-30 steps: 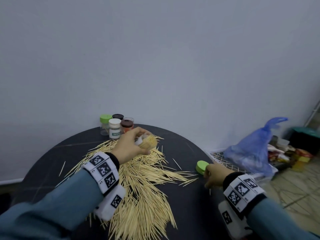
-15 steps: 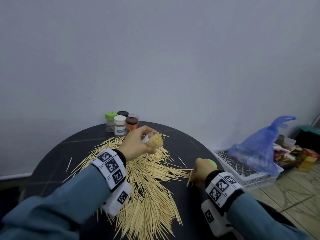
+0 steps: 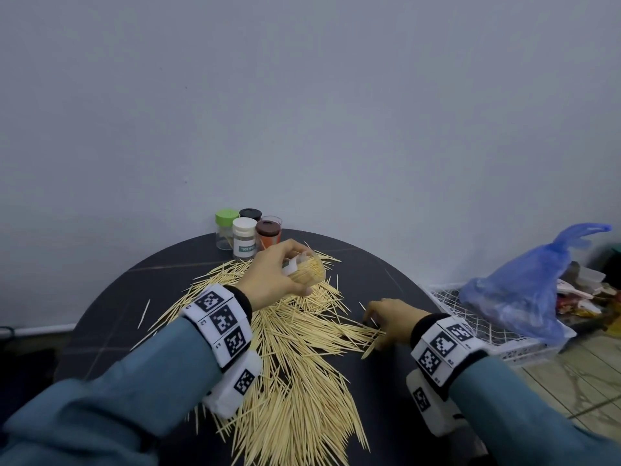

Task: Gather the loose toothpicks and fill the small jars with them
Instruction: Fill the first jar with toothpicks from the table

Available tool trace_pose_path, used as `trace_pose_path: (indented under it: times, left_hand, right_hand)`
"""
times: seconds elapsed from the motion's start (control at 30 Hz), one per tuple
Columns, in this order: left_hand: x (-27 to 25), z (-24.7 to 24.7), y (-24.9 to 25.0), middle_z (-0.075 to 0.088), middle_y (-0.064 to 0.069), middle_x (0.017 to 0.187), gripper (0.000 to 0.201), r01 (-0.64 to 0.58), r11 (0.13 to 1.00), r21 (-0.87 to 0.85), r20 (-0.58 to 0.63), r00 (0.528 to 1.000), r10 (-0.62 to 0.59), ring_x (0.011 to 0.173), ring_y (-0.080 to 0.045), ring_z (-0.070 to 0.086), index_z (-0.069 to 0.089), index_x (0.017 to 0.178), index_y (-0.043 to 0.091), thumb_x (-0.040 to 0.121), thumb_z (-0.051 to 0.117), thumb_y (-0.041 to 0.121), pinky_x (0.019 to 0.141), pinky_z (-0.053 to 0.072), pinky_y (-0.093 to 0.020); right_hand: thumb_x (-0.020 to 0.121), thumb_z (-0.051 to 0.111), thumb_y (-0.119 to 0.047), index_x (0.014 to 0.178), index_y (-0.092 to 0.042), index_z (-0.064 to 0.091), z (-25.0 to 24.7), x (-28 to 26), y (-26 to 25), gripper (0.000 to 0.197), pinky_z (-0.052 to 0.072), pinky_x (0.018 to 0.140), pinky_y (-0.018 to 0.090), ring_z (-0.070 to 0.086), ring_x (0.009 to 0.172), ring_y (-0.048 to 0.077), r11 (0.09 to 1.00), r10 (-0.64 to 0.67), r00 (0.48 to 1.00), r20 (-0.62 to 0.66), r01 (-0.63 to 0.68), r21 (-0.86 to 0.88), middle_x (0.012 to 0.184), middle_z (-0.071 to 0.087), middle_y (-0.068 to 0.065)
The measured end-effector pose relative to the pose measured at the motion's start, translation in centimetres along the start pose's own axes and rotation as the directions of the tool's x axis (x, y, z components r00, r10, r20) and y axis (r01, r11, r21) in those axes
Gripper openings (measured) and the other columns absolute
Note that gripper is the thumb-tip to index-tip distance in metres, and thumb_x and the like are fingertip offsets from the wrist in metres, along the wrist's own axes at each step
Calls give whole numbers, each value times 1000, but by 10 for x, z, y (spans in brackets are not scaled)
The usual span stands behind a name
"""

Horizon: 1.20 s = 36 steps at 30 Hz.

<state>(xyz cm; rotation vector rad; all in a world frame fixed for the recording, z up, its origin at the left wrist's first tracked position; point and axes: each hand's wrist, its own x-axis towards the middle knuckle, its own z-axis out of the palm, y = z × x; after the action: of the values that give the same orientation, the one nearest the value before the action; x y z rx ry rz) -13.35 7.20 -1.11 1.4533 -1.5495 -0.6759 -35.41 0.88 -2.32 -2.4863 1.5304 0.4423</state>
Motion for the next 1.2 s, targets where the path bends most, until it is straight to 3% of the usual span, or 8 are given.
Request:
trace_pose_path:
  times: [0.17, 0.4, 0.53, 0.63, 0.8, 1.0, 1.1, 1.2]
  left_hand:
    - [-1, -1, 0, 60, 1, 120, 60, 0, 1000, 17, 20, 1000, 0, 109, -14, 56, 56, 118, 19, 66, 83, 7, 71, 40, -9]
    - [-2, -3, -3, 59, 3, 119, 61, 12, 1000, 22, 9, 1000, -12, 108, -11, 56, 56, 120, 19, 66, 83, 7, 66, 41, -4]
    - [-2, -3, -5, 60, 4, 118, 61, 7, 999, 32, 8, 1000, -7, 104, -8, 55, 56, 120, 18, 66, 82, 6, 64, 39, 3]
    - [-2, -4, -7, 60, 2, 118, 61, 5, 999, 40, 1, 1000, -5, 102, -8, 55, 57, 120, 17, 65, 83, 5, 66, 39, 4]
    - [-1, -5, -8, 60, 3, 116, 60, 16, 999, 43, 4, 1000, -16, 95, -3, 55, 57, 118, 19, 66, 82, 4, 64, 40, 3]
    - [0, -8, -11, 60, 2, 116, 59, 34, 999, 37, -4, 999, -34, 101, -9, 56, 57, 117, 19, 66, 82, 5, 65, 42, 1]
    - [0, -8, -12, 59, 2, 116, 59, 30, 998, 46, -7, 1000, -29, 96, -4, 54, 56, 116, 20, 66, 82, 5, 64, 39, 3]
    - [0, -9, -12, 60, 3, 115, 59, 25, 999, 47, -5, 1000, -25, 92, -1, 54, 56, 116, 19, 66, 82, 4, 64, 39, 3]
  right_hand:
    - [76, 75, -25, 119, -15, 51, 1, 14, -9, 50, 46, 88, 31, 53, 110, 21, 998, -31, 999, -13, 32, 51, 122, 54, 7]
    - [81, 71, -28, 118, -11, 53, -2, 23, -33, 45, 43, 88, 29, 51, 100, 18, 987, -157, 987, -27, 158, 8, 119, 56, 7]
    - [87, 62, -35, 117, -14, 56, -6, 25, -49, 37, 30, 101, 44, 44, 117, 22, 972, -161, 987, -18, 155, -178, 119, 56, 4]
    - [90, 55, -41, 122, -13, 54, -8, 27, -59, 43, 28, 103, 49, 35, 125, 25, 938, -162, 987, 4, 155, -310, 128, 47, 7]
    - [96, 46, -29, 121, -2, 51, -14, 31, -72, 36, 39, 98, 39, 51, 115, 27, 940, -197, 977, 86, 213, -265, 125, 55, 12]
    - [101, 35, -22, 133, -2, 40, -20, 27, -83, 38, 39, 97, 35, 47, 123, 27, 931, -189, 964, 186, 236, -277, 134, 48, 14]
    - [101, 32, -18, 124, -4, 47, -23, 25, -85, 30, 40, 93, 32, 51, 106, 24, 934, -190, 953, 237, 249, -255, 124, 52, 13]
    - [100, 33, -14, 84, -13, 47, -22, 29, -84, 22, 42, 68, 25, 43, 68, 15, 959, -202, 948, 246, 242, -145, 106, 57, 14]
